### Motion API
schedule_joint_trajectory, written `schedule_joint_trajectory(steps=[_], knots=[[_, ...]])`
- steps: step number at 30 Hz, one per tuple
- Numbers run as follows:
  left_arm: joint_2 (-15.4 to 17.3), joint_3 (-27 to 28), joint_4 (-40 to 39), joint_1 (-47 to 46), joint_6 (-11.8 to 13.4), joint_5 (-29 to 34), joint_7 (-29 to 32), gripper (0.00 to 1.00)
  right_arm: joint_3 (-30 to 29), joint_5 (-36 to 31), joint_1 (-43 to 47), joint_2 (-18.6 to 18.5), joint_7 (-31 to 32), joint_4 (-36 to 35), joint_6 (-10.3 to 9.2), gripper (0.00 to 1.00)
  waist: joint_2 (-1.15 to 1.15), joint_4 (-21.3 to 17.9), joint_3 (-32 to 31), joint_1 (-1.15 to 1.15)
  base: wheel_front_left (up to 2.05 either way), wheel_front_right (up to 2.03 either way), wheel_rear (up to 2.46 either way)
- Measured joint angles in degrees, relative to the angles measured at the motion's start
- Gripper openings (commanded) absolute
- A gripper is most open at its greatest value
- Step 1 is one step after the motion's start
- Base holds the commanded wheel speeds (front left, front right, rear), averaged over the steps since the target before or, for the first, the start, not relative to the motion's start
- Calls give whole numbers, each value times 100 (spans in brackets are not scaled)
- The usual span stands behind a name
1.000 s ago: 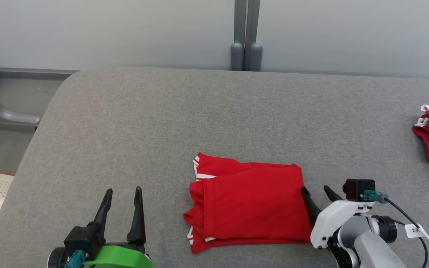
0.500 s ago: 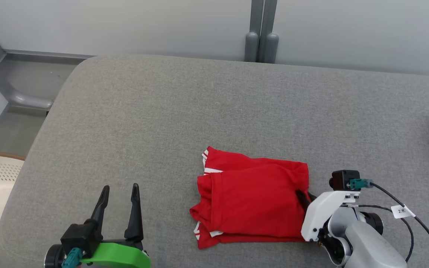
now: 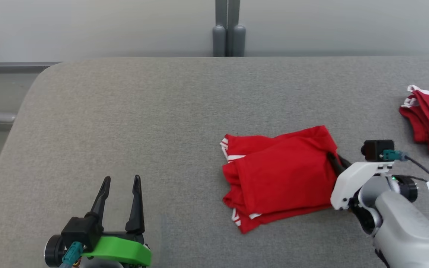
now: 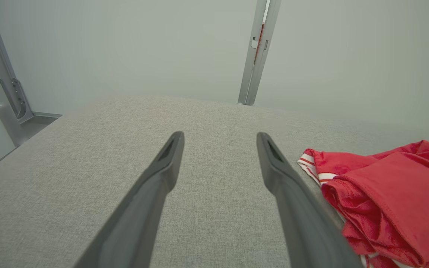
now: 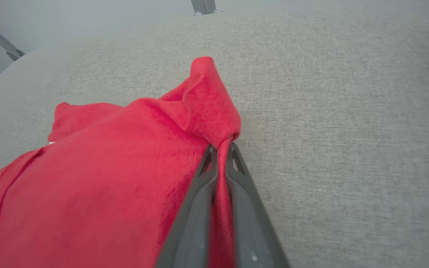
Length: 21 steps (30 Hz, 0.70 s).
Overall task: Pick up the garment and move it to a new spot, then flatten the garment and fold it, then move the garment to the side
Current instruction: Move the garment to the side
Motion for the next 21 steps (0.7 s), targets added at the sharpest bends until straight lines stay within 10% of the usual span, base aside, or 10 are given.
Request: schedule_joint_trajectory(steps=[21], knots=[[-12,-302,-126,-536,-57,127,0,100,-1012,-480,-545,-625,-55,-558,-1,0,0,-1667,609,0,0,0,0]])
